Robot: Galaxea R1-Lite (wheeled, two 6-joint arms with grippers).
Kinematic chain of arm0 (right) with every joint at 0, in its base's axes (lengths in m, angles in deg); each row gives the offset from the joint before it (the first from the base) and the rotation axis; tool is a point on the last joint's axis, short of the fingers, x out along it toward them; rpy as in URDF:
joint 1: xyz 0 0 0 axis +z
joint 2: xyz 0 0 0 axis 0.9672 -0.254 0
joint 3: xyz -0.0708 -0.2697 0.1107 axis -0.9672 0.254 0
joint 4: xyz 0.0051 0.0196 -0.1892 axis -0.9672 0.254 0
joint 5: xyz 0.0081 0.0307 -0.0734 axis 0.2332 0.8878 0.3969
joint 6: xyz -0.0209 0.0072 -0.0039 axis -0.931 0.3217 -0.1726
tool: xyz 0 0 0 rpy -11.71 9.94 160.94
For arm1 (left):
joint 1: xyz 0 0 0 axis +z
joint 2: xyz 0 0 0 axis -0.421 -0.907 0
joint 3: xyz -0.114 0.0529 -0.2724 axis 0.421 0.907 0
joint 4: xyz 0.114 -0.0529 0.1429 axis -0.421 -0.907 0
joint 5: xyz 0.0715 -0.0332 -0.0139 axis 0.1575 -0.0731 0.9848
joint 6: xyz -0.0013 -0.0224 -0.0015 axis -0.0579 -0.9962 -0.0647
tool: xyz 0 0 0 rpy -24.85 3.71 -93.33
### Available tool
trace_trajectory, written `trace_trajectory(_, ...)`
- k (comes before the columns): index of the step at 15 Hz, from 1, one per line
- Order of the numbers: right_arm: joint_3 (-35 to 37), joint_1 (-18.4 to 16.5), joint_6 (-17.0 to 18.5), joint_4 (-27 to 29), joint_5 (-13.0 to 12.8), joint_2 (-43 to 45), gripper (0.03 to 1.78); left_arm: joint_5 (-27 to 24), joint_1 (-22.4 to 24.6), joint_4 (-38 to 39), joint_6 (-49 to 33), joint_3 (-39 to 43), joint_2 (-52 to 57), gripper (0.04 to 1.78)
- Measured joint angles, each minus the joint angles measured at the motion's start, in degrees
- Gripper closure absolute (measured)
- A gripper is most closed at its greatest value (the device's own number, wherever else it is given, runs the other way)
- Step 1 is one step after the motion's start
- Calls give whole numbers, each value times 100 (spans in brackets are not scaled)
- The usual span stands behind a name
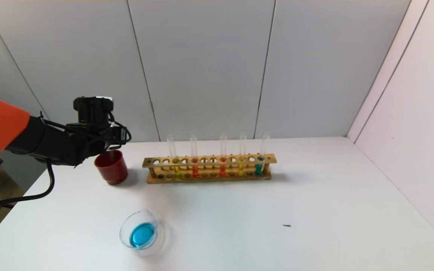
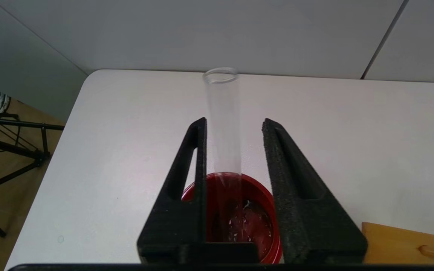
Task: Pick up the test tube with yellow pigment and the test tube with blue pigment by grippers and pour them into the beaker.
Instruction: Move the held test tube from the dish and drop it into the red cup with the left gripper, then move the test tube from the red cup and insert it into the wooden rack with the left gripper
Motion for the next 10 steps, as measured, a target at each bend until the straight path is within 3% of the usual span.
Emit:
trace_trajectory(5,0,0,0,0,0,0,11,78,-10,2,0,48,140,42)
trace_trajectory(8,0,0,0,0,0,0,11,78,-93,2,-11,236,373,14)
trace_trajectory(10,0,0,0,0,0,0,11,80,-265,0,-41,518,638,7)
